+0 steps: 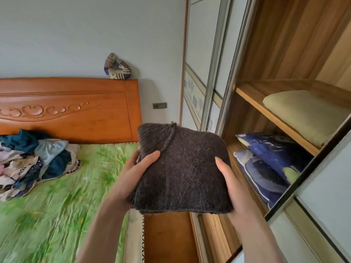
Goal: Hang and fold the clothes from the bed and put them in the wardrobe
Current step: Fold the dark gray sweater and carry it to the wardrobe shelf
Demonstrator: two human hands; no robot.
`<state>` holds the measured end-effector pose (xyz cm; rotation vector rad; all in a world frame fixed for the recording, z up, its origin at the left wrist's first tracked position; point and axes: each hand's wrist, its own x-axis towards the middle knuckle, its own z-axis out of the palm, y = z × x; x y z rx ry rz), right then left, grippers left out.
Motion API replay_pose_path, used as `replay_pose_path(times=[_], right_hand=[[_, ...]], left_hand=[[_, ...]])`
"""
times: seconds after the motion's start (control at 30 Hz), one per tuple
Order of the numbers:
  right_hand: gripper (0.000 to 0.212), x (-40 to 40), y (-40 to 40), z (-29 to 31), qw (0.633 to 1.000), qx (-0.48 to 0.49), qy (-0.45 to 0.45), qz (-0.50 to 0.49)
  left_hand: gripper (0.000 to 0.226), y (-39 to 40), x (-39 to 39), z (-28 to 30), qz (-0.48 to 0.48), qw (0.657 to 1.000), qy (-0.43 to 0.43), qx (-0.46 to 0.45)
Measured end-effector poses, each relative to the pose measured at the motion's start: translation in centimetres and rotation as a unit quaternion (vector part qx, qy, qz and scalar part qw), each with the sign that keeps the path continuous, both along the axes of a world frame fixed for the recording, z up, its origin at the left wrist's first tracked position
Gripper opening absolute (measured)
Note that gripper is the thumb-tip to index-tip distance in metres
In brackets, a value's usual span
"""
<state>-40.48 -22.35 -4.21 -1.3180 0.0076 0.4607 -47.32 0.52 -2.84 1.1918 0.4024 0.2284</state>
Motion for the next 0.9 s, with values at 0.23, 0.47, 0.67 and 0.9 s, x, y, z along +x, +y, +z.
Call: replay_pose_path(times=[0.23,0.47,0.67,0.9], right_hand=[[0.094,5.0,0.2,1.8,0.995,0.012,-0.041,-0.086],[0.097,9.2,-0.4,4.0,0.983,0.012,-0.059,-0.174],[0.074,13.4,1.7,7.4,0.96,0.018,-0.079,-0.269],[0.067,16.6,1.8,12.1,0.922,0.039,-0.128,-0.363]], left_hand=[[0.054,0.6,7.6,1.6,-0.052,0.999,-0.007,0.008],[0.084,1.1,17.5,2.1,-0.165,0.986,-0.007,0.024],[0.077,2.3,26.1,5.8,-0.263,0.964,-0.037,0.01],[0.073,0.2,35.2,9.9,-0.384,0.919,-0.087,0.0]])
